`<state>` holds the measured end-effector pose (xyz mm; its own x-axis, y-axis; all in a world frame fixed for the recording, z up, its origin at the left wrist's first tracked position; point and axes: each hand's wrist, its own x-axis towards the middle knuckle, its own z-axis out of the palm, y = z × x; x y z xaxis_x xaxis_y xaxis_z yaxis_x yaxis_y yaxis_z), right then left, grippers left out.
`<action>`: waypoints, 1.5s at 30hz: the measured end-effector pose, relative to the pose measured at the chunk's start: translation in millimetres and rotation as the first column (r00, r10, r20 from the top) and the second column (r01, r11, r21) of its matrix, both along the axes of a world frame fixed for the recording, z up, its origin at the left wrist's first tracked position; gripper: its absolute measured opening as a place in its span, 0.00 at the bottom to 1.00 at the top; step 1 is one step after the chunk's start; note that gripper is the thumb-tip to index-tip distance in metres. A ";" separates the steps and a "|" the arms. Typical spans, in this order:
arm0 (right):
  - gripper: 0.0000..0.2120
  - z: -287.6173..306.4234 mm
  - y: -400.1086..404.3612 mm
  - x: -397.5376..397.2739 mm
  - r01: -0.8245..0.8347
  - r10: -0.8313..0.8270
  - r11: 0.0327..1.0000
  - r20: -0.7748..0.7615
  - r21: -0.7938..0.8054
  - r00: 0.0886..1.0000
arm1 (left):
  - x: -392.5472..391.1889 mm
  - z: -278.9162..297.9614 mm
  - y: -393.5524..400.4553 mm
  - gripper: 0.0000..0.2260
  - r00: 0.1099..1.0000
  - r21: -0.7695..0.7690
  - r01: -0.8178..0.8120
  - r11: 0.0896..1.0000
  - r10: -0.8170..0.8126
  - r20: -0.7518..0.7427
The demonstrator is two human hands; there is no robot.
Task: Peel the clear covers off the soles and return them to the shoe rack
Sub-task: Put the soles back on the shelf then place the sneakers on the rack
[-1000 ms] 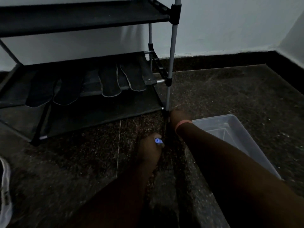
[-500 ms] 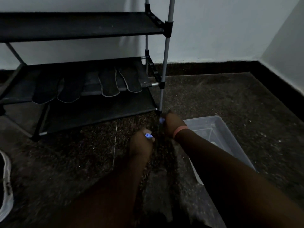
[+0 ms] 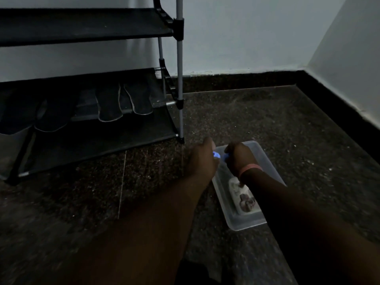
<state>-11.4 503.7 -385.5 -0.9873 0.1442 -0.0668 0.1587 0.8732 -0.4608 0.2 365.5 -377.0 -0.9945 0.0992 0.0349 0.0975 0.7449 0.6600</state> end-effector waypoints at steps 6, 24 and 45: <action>0.12 -10.5 7.9 -0.3 -0.042 0.038 0.997 0.064 0.062 0.997 | -8.9 -13.9 27.8 0.14 1.000 -0.299 0.025 0.954 -0.029 -0.008; 0.17 32.9 -46.4 23.2 0.041 -0.044 0.998 0.058 0.056 0.997 | 5.4 18.1 -15.2 0.11 0.996 -0.301 -0.067 0.951 0.082 0.035; 0.09 146.3 -299.1 151.8 -0.296 0.295 0.955 -0.104 0.005 0.950 | 155.1 135.9 -267.6 0.08 0.918 -0.162 -0.396 0.904 0.392 -0.057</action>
